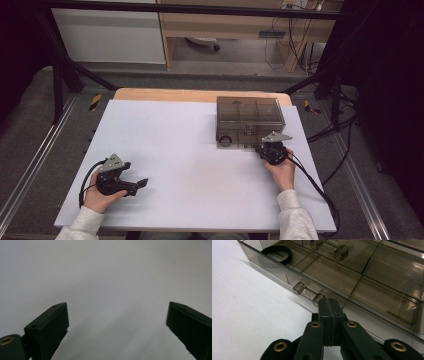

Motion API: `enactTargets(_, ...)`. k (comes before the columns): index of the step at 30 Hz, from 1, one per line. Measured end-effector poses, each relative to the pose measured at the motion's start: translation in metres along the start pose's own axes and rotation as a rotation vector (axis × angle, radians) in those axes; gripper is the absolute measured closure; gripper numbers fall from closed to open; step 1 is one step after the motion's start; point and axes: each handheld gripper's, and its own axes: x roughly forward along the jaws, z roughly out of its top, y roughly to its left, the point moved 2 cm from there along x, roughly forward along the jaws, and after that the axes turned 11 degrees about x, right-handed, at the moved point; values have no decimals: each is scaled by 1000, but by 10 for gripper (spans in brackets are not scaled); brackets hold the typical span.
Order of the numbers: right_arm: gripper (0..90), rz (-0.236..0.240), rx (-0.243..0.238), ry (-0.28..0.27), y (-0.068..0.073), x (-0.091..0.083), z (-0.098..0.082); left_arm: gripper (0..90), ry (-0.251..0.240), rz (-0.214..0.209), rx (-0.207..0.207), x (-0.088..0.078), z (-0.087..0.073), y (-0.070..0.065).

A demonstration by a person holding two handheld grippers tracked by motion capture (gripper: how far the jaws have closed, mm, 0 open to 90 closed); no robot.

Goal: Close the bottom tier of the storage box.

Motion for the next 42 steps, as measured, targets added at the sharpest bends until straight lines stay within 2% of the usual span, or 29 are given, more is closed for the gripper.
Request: enactTargets(42, 900, -11, -2, -13, -7, 7, 8, 42, 2, 3, -4, 0, -1, 1)
